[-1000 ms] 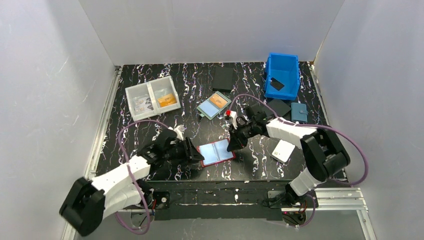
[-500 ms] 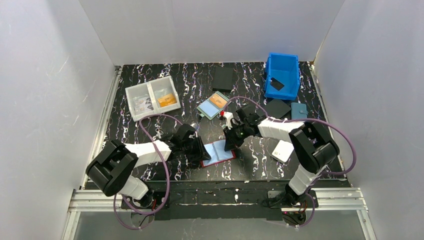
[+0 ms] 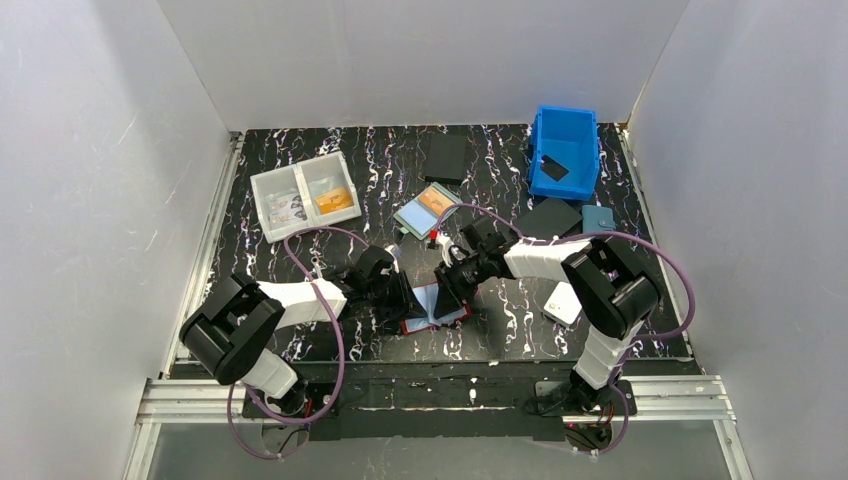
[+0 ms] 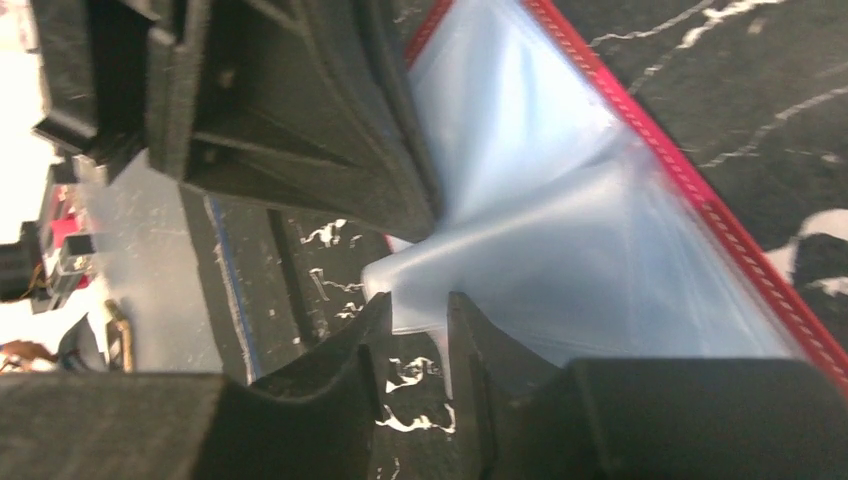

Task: Take the credit cards out of the card holder
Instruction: Reset both arms

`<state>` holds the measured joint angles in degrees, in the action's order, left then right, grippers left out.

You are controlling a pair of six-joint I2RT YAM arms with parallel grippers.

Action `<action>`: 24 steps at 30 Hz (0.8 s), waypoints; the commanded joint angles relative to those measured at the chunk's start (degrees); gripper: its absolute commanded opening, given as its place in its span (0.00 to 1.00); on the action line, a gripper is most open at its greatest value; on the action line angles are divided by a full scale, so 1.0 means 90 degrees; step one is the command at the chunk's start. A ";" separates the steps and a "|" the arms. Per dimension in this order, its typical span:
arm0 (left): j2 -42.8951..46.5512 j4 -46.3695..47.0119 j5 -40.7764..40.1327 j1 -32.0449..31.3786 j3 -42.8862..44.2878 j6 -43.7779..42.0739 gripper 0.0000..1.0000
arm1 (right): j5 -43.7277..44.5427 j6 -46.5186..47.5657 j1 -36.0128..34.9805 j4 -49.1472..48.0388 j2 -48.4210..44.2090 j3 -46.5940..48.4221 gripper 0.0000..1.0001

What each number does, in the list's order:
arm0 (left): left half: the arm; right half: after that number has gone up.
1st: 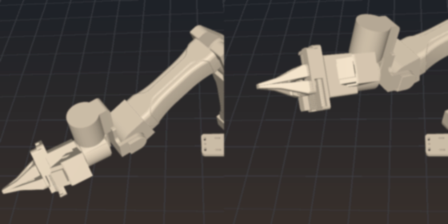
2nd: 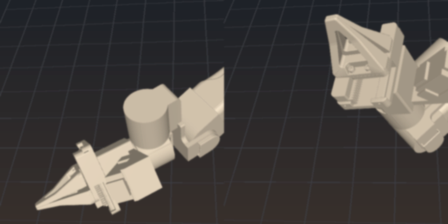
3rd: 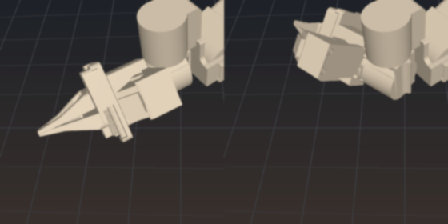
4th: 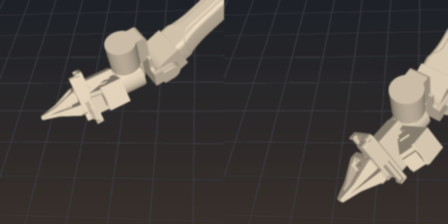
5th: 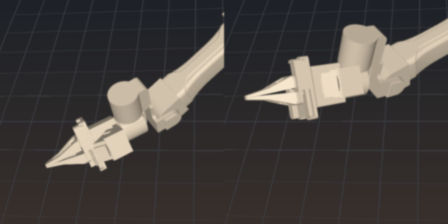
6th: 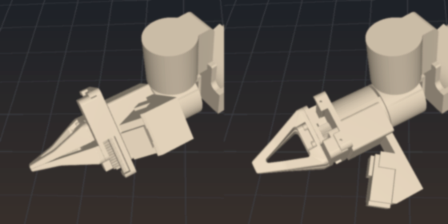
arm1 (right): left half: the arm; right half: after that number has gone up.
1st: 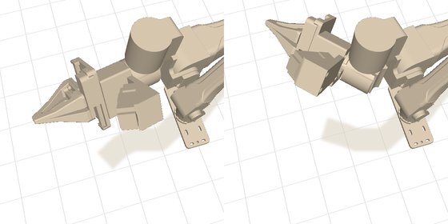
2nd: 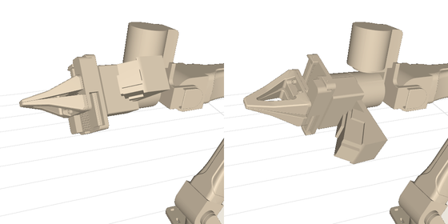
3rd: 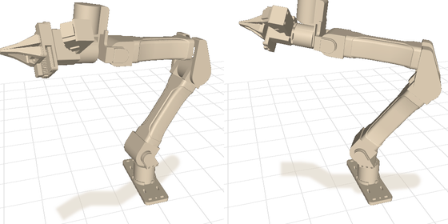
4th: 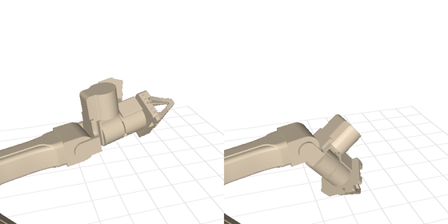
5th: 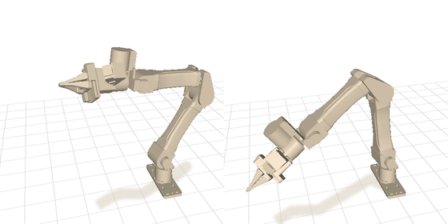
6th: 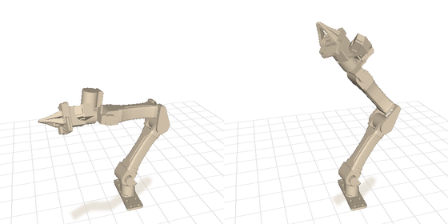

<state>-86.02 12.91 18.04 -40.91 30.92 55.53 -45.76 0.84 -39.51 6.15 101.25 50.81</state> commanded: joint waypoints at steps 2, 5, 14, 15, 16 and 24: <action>-0.0016 -0.0462 -0.0429 -0.0046 -0.0213 -0.0166 0.09 | -0.0836 0.0668 0.0094 0.0613 -0.0275 0.0368 0.38; 0.0035 -0.0458 -0.0488 -0.0051 -0.0293 -0.0144 0.10 | -0.0129 0.1659 0.0258 0.1423 -0.0546 0.0621 0.39; -0.0058 -0.0457 -0.0498 -0.0053 -0.0330 -0.0134 0.10 | 0.1962 0.2075 0.0317 0.1608 -0.0793 0.0553 0.24; -0.0059 -0.0457 -0.0493 -0.0051 -0.0330 -0.0135 0.10 | 0.1930 0.2050 0.0309 0.1619 -0.0672 0.0557 0.24; -0.0056 -0.0457 -0.0491 -0.0046 -0.0327 -0.0133 0.10 | 0.1892 0.2030 0.0300 0.1705 -0.0533 0.0611 0.23; -0.0086 -0.0434 -0.0387 -0.0051 -0.0247 -0.0199 0.11 | 0.0780 0.1846 -0.0014 0.1796 0.0141 0.0760 0.22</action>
<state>-85.60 14.15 17.74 -41.04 30.00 55.70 -31.90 17.76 -37.10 21.56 99.70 57.25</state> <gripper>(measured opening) 0.100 0.201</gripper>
